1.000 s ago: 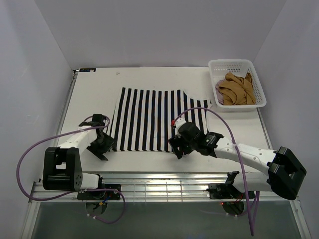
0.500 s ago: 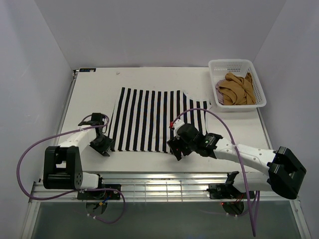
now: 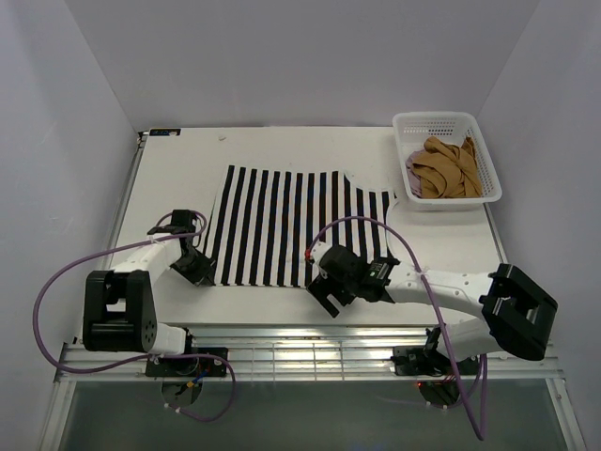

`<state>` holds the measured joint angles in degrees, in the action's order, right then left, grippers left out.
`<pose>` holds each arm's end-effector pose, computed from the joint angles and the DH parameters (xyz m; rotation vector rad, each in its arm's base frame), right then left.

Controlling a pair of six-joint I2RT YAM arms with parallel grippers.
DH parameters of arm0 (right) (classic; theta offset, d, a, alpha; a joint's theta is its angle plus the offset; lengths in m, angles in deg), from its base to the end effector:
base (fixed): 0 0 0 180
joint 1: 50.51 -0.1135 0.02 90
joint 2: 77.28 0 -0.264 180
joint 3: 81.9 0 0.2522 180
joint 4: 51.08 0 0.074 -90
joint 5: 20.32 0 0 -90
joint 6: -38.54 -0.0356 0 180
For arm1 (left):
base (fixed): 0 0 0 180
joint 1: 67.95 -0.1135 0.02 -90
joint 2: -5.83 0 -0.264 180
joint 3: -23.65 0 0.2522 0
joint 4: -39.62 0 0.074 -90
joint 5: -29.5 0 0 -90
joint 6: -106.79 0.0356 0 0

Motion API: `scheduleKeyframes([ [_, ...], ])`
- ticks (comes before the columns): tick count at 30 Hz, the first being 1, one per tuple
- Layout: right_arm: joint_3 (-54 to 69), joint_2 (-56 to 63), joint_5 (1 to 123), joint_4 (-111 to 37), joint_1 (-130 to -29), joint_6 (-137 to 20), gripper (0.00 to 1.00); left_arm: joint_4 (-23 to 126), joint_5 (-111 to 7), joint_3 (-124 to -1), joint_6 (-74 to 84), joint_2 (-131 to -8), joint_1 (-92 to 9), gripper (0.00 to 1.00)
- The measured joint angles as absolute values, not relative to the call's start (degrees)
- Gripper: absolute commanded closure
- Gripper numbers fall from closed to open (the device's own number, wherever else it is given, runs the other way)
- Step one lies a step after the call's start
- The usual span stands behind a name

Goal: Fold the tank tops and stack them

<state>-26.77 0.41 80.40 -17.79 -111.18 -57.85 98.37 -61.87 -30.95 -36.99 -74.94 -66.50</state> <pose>0.1320 0.2215 0.1845 -1.0915 2.2894 0.2319 0.2137 -0.0046 0.1537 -1.3472 2.7384 -0.0304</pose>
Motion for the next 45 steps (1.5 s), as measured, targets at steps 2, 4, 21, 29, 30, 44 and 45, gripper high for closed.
scheduleKeyframes([
  [2,-26.73,0.78,80.40,-17.79,-111.53,-57.61,0.16,97.80,-61.93,-30.43,-36.86,-74.22,-66.50,1.00],
  [4,-26.66,1.55,80.36,-17.83,-111.72,-57.31,0.27,97.10,-62.26,-29.68,-36.86,-73.19,-66.50,1.00],
  [21,-26.51,5.59,84.66,-18.90,-111.77,-57.26,0.92,95.53,-64.62,-28.50,-38.13,-70.03,-66.50,1.00],
  [29,-24.45,4.98,86.28,-18.40,-111.77,-57.02,0.92,94.85,-64.12,-28.50,-37.69,-62.99,-66.50,1.00],
  [30,-23.99,4.48,86.43,-17.88,-111.77,-56.98,0.92,94.85,-63.90,-28.63,-37.62,-62.88,-66.50,1.00],
  [44,-17.66,2.18,88.47,-14.12,-107.18,-54.10,0.92,94.72,-61.69,-37.64,-37.64,-66.20,-66.50,1.00],
  [45,-17.13,2.18,88.42,-13.88,-106.45,-53.77,0.92,94.65,-61.65,-38.36,-37.67,-66.99,-66.50,1.00],
])
